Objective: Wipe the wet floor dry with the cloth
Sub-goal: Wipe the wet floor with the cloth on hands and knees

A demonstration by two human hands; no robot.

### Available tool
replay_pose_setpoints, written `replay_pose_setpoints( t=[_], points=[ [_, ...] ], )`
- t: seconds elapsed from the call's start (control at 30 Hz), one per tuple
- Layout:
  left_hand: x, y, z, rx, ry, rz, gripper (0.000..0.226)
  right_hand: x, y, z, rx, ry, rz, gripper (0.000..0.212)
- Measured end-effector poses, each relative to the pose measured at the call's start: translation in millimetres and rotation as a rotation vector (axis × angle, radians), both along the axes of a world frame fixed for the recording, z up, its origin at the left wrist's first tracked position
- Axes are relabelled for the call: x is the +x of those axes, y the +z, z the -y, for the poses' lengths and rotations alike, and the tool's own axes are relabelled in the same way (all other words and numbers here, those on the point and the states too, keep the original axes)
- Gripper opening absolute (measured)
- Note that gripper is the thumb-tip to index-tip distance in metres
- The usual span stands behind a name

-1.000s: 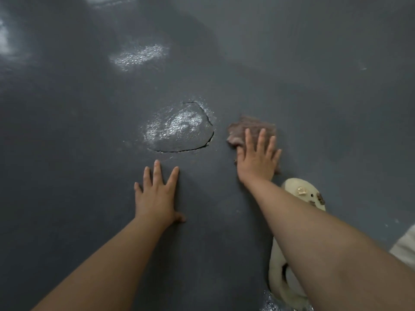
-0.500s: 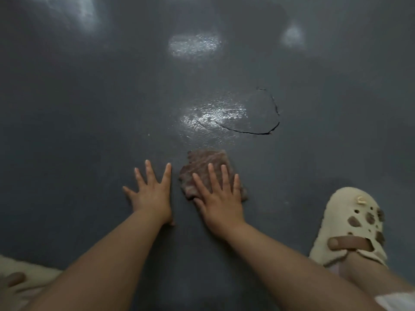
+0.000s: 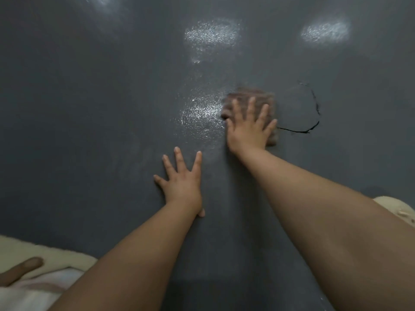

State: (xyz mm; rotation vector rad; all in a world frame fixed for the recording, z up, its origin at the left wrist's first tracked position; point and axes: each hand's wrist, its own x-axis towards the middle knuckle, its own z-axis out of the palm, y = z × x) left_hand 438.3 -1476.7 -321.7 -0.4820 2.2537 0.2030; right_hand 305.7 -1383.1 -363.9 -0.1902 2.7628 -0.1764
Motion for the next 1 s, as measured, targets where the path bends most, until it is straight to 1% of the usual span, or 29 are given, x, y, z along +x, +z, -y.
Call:
replay_pose_setpoints(
  t=[0.07, 0.13, 0.17, 0.23, 0.3, 0.37, 0.47, 0.53, 0.57, 0.63, 0.67, 0.73, 0.8, 0.83, 0.9, 0.93, 1.0],
  points=[
    [5.4, -2.6, 3.5, -0.011, 0.008, -0.033, 0.144, 26.7, 1.0, 19.1, -0.032, 0.256, -0.006, 0.055],
    [12.3, -3.3, 5.3, -0.016, 0.029, -0.076, 0.144, 56.2, 0.0, 24.5, -0.033, 0.459, -0.007, 0.054],
    [15.5, -2.8, 5.7, -0.014, 0.044, -0.093, 0.143, 68.6, -1.2, 20.3, -0.030, 0.515, -0.009, 0.053],
    [20.7, -2.1, 6.3, -0.006, 0.074, -0.117, 0.141, 87.0, -3.0, 2.7, -0.050, 0.511, -0.016, 0.056],
    [23.1, -1.9, 7.7, 0.003, 0.092, -0.123, 0.140, 95.4, -3.2, -23.3, -0.079, 0.383, -0.018, 0.060],
    [23.1, -2.3, 8.8, 0.015, 0.097, -0.121, 0.140, 98.5, -5.5, -56.6, -0.030, 0.196, -0.015, 0.063],
    [21.5, -0.7, 8.3, 0.018, 0.090, -0.117, 0.141, 110.3, -3.2, -99.5, 0.075, -0.218, -0.016, 0.054],
    [21.1, -0.5, 9.0, 0.015, 0.092, -0.124, 0.140, 118.1, 1.3, -98.5, 0.100, -0.513, 0.025, 0.052],
    [21.9, -0.2, 9.4, 0.018, 0.089, -0.126, 0.140, 120.2, 3.6, -89.9, 0.081, -0.619, 0.045, 0.053],
    [25.8, -0.5, 12.3, 0.033, 0.069, -0.140, 0.137, 119.9, 7.3, -64.1, 0.025, -0.724, 0.090, 0.054],
    [28.8, -0.9, 15.5, 0.051, 0.054, -0.157, 0.134, 118.6, 7.1, -49.9, 0.004, -0.722, 0.106, 0.055],
    [37.7, 0.1, 26.2, 0.133, 0.022, -0.208, 0.120, 117.1, 6.5, -22.9, -0.016, -0.634, 0.122, 0.056],
    [49.6, 2.3, 42.7, 0.211, 0.026, -0.282, 0.096, 115.8, 6.5, 4.6, -0.031, -0.468, 0.125, 0.057],
    [55.9, 3.2, 51.9, 0.220, 0.050, -0.321, 0.085, 115.6, 7.2, 18.8, -0.043, -0.360, 0.123, 0.057],
    [68.1, 3.1, 71.1, 0.146, 0.123, -0.377, 0.073, 119.2, 7.0, 45.6, -0.059, -0.092, 0.125, 0.057],
    [73.6, 2.6, 80.8, 0.082, 0.170, -0.381, 0.070, 124.7, 6.2, 57.2, -0.057, 0.066, 0.122, 0.057],
    [82.4, 1.8, 98.8, -0.030, 0.277, -0.333, 0.071, 142.2, 1.7, 72.1, -0.078, 0.407, 0.104, 0.056]
  ],
)
